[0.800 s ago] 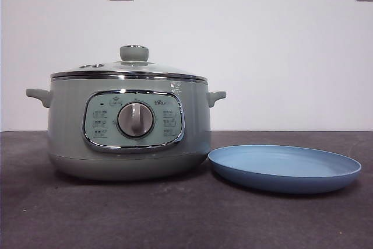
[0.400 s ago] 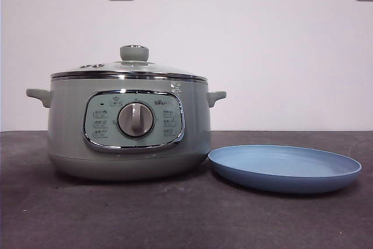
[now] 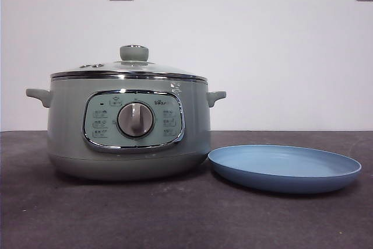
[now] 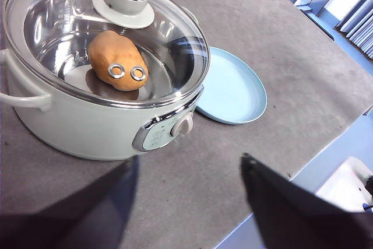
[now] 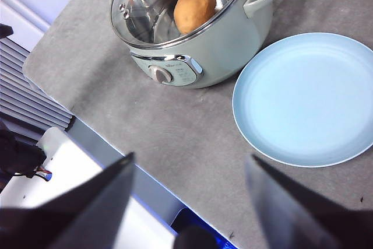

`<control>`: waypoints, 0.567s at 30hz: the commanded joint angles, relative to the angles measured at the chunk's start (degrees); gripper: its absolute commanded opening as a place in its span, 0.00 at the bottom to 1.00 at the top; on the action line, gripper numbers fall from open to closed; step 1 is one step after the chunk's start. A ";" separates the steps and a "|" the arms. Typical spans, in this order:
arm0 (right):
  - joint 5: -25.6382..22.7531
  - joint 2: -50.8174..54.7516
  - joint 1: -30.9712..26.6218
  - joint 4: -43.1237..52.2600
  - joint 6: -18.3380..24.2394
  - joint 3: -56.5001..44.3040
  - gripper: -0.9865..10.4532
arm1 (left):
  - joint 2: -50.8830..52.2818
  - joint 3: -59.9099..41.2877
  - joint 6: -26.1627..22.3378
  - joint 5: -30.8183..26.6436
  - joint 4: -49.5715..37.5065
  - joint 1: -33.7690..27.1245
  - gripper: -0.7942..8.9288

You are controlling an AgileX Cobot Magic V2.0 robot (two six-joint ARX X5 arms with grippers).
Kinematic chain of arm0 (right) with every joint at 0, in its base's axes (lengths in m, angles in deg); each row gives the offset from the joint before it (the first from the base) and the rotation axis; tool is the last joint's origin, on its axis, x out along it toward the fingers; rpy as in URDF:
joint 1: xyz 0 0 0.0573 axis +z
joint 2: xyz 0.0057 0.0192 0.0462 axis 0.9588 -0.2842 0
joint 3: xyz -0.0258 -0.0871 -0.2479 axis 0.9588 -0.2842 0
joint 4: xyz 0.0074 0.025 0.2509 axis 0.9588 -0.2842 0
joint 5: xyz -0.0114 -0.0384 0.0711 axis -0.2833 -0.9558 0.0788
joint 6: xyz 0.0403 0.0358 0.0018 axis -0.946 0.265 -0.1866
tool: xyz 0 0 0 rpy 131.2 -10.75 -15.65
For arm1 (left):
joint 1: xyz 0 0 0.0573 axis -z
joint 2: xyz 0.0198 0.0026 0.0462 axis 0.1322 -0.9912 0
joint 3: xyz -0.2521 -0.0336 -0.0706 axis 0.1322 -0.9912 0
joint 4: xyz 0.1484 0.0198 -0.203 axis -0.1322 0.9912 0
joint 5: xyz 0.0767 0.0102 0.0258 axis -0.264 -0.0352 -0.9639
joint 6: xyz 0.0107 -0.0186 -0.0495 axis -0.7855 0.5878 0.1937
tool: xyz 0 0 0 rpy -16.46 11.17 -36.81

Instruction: Take the potato out from the steamer,put the potato on the plate,close the lid

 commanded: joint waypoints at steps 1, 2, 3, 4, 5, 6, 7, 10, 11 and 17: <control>0.22 -0.02 0.13 0.50 -0.37 0.15 0.61 | 0.13 0.02 0.37 -0.17 -0.13 -0.04 0.79; 0.24 -0.02 0.13 0.59 -0.39 0.15 0.61 | 0.13 0.02 0.37 -0.17 -0.15 -0.04 0.79; 0.24 -0.02 0.13 0.63 -0.37 0.15 0.61 | 0.13 0.02 0.37 -0.15 -0.15 -0.04 0.79; 0.24 -0.02 0.13 0.63 -0.39 0.15 0.61 | 0.13 0.04 0.37 -0.15 -0.17 -0.04 0.79; 0.24 -0.02 0.13 0.66 -0.37 0.15 0.61 | 0.13 0.04 0.37 -0.15 -0.17 -0.04 0.79; 0.24 -0.02 0.13 0.74 -0.39 0.15 0.61 | 0.13 0.04 0.37 -0.15 -0.28 -0.04 0.79; 0.24 -0.02 0.13 0.81 -0.39 0.15 0.61 | 0.13 0.04 0.42 -0.15 -0.50 -0.04 0.79; 0.24 -0.04 0.13 0.81 -0.39 0.15 0.61 | 0.13 0.04 0.90 -0.13 -1.97 -0.02 0.79; 0.24 -0.07 0.13 0.81 -0.39 0.15 0.61 | 0.09 0.04 1.49 -0.11 -2.97 0.02 0.79; 0.26 -0.52 0.13 1.03 -0.39 0.15 0.61 | -5.40 3.61 3.13 -0.57 -7.41 2.14 0.79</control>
